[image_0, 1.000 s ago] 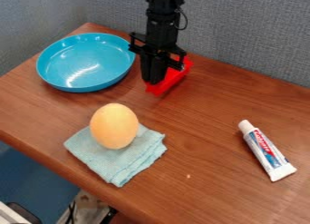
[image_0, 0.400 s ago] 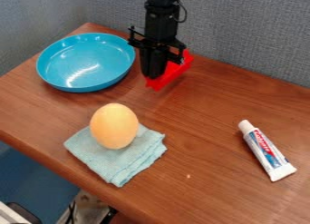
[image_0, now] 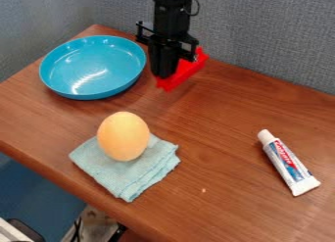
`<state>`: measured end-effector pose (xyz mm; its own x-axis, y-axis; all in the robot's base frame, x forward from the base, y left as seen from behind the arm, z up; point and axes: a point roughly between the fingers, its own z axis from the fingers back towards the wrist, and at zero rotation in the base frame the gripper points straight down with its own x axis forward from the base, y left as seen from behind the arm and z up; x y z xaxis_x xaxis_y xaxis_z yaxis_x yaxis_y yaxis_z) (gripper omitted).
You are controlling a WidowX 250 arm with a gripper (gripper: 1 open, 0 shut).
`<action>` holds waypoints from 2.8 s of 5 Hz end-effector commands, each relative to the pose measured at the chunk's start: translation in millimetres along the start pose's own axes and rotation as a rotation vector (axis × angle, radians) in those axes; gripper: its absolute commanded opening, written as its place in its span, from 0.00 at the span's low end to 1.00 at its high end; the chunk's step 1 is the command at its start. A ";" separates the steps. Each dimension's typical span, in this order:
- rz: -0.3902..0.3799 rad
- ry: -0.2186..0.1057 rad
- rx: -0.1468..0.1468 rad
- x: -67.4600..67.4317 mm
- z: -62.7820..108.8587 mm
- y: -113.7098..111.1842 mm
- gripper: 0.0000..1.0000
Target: Put the red object on the blue plate
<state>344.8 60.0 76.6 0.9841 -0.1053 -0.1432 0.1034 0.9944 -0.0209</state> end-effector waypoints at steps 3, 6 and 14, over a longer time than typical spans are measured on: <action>0.095 -0.157 0.026 -10.7 60.9 21.0 0.00; 0.195 -0.158 0.041 -25.2 64.6 43.7 0.00; 0.325 -0.120 0.066 -47.6 40.6 84.1 0.00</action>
<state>314.8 141.7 98.1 0.9762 0.2009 -0.0820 -0.1975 0.9792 0.0475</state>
